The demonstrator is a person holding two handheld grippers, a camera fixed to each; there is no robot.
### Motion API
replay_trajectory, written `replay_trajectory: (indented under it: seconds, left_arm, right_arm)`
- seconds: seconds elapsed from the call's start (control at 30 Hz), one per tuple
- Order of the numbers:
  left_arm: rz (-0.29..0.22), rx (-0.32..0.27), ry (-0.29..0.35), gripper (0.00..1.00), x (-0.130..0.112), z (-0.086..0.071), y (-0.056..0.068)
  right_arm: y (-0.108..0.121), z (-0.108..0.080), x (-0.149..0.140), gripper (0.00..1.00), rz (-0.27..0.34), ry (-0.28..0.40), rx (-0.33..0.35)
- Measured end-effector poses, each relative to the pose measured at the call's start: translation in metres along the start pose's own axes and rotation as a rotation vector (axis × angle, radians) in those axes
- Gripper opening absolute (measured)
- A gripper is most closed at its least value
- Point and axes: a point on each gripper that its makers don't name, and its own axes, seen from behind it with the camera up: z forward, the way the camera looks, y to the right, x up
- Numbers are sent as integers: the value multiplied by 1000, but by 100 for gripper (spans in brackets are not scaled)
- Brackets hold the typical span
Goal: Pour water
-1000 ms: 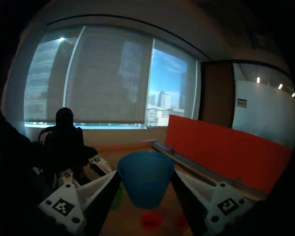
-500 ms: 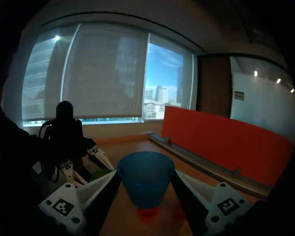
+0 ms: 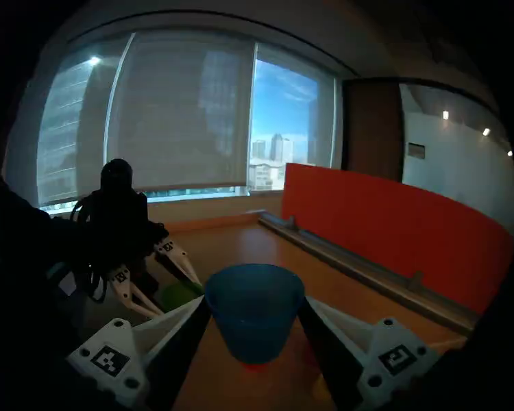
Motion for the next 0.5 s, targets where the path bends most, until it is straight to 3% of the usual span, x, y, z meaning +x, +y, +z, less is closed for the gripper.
replay_trajectory:
  seconds: [0.5]
  left_arm:
    - [19, 15, -138, 86, -44, 18, -10]
  right_arm:
    - [9, -3, -52, 90, 12, -108, -11]
